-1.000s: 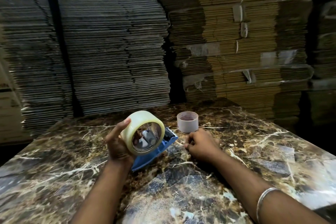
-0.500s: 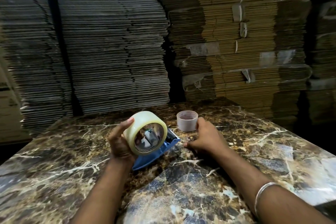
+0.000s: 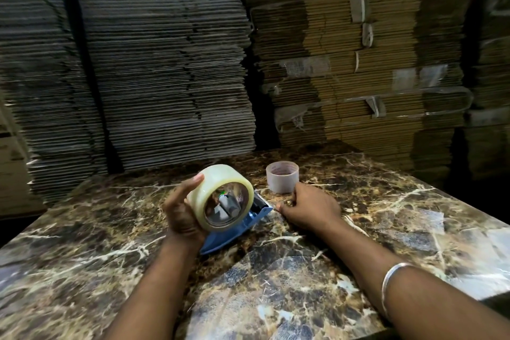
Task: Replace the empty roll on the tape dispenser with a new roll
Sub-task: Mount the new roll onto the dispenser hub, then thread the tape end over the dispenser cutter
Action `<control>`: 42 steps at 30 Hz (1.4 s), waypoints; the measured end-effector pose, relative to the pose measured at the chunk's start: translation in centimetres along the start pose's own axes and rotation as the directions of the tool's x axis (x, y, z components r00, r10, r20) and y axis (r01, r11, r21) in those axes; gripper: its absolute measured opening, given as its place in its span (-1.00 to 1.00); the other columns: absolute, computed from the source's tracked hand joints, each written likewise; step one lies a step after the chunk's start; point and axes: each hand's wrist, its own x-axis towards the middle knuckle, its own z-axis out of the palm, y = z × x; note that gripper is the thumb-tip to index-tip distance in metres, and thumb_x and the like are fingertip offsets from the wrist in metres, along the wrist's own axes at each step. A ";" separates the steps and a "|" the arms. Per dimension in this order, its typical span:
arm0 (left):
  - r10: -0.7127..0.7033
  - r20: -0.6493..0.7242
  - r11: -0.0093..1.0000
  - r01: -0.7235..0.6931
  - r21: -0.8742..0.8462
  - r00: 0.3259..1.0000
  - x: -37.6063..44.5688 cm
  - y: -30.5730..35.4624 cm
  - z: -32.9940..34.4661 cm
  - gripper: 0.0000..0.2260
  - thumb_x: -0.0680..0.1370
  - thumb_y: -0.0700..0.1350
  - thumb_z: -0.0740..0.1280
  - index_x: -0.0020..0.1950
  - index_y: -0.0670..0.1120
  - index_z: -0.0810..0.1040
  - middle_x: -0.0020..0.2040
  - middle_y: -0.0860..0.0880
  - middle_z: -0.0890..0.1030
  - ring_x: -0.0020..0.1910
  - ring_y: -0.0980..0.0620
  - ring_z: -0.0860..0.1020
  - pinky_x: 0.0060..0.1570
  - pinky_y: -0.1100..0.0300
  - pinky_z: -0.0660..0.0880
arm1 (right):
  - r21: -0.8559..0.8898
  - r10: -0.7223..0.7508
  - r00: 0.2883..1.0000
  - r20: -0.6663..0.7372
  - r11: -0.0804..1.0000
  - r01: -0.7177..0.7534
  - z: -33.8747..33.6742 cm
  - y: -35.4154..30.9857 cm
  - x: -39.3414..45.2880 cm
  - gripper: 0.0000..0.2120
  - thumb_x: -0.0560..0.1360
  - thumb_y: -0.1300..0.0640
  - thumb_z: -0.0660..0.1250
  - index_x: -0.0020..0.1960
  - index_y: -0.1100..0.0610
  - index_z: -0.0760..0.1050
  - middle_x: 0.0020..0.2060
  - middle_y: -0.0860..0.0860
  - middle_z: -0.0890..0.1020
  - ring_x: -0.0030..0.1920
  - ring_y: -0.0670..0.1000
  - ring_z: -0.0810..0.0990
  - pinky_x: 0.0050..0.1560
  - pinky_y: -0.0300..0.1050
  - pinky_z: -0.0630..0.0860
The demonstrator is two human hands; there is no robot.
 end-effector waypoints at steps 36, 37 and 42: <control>-0.114 -0.025 0.923 0.115 0.368 0.993 -0.5 -2.2 3.6 -0.71 0.46 0.01 0.38 -0.06 -0.20 0.72 -0.11 -0.27 0.71 -0.21 -0.21 0.65 -0.20 -0.02 0.54 | 0.863 -0.258 0.942 -0.215 0.402 0.307 -1.7 -4.1 -4.4 -0.50 0.42 -0.26 0.25 -0.02 0.17 0.59 -0.13 0.21 0.67 -0.10 0.25 0.63 -0.14 0.33 0.54; -0.108 -0.028 0.919 0.111 0.379 0.994 -0.5 -2.0 3.3 -0.71 0.44 0.01 0.40 -0.08 -0.20 0.72 -0.12 -0.25 0.71 -0.19 -0.22 0.65 -0.18 -0.06 0.53 | 0.875 -0.262 0.945 -0.197 0.387 0.290 -1.7 -4.1 -4.5 -0.49 0.43 -0.27 0.24 -0.02 0.17 0.59 -0.12 0.23 0.66 -0.09 0.27 0.63 -0.14 0.34 0.54; -0.016 0.043 0.891 -0.005 0.453 0.999 -0.8 -1.4 3.0 -0.60 0.25 0.08 0.46 -0.22 -0.26 0.69 -0.31 -0.15 0.68 -0.30 -0.13 0.63 -0.23 -0.01 0.53 | 0.913 -0.292 0.946 -0.139 0.332 0.237 -1.9 -4.0 -4.5 -0.79 0.57 0.00 0.32 0.05 0.10 0.64 -0.09 0.10 0.72 -0.08 0.05 0.70 -0.12 0.06 0.67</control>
